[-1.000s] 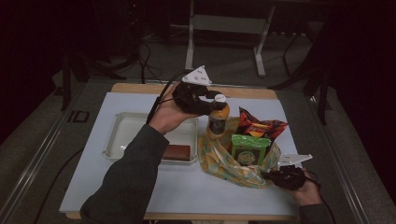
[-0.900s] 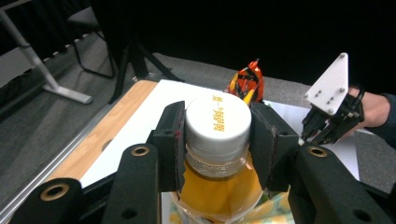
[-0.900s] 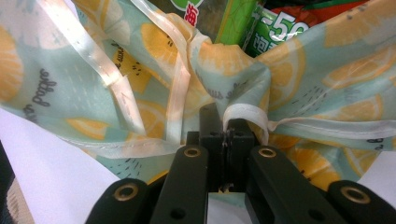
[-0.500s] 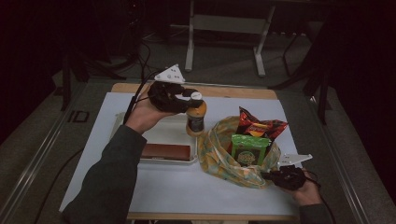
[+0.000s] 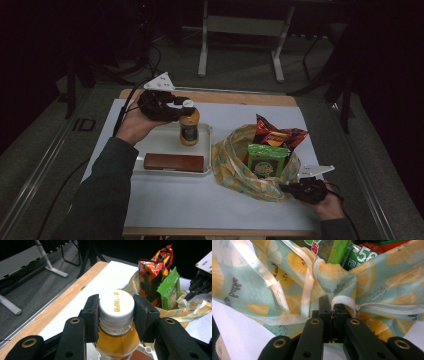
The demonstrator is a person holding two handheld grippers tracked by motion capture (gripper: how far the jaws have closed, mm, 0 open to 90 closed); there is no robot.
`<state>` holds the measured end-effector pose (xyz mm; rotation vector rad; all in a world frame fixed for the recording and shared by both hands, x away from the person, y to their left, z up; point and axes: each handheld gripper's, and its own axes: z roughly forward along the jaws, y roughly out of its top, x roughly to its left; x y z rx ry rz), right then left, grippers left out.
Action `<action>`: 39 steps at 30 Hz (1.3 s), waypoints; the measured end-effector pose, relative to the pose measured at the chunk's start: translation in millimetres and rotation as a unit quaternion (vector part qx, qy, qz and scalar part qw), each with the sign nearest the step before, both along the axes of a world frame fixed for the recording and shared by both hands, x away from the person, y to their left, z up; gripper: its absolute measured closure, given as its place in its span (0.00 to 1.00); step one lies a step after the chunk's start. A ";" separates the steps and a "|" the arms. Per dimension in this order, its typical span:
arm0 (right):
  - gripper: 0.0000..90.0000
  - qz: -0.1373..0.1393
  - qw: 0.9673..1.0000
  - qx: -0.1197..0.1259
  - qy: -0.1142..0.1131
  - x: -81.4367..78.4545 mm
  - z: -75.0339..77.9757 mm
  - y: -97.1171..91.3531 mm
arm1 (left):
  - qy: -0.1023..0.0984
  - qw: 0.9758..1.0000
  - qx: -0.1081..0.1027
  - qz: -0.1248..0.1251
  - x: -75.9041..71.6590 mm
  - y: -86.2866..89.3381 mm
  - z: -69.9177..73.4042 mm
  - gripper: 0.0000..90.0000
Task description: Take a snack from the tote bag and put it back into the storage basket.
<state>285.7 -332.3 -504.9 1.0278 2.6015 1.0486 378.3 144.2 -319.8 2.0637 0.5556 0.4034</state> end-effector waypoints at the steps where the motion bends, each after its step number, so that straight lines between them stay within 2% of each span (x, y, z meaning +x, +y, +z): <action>1: 0.99 0.000 1.000 0.000 0.000 0.0 0.0 0.0 | 0.000 1.000 0.000 0.000 0.0 0.0 0.0 0.65; 5: 0.99 -0.001 1.000 0.000 0.001 -0.1 0.0 0.0 | 0.006 1.000 0.001 0.009 1.1 13.7 -7.6 0.65; 11: 0.99 0.000 1.000 0.000 0.001 0.0 -0.1 0.2 | 0.002 0.999 0.027 0.020 1.4 23.0 -11.1 0.65; 21: 0.99 0.000 1.000 0.000 0.001 -0.2 0.3 0.1 | 0.002 0.998 0.042 0.042 3.6 42.4 -15.2 0.65; 28: 0.99 0.000 1.000 0.000 0.001 -0.3 0.3 -0.1 | 0.010 0.997 0.060 0.051 6.8 46.7 -26.1 0.65; 39: 0.99 0.000 1.000 0.000 0.001 -0.5 0.4 -0.4 | 0.029 0.995 0.087 0.048 11.8 44.3 -45.3 0.65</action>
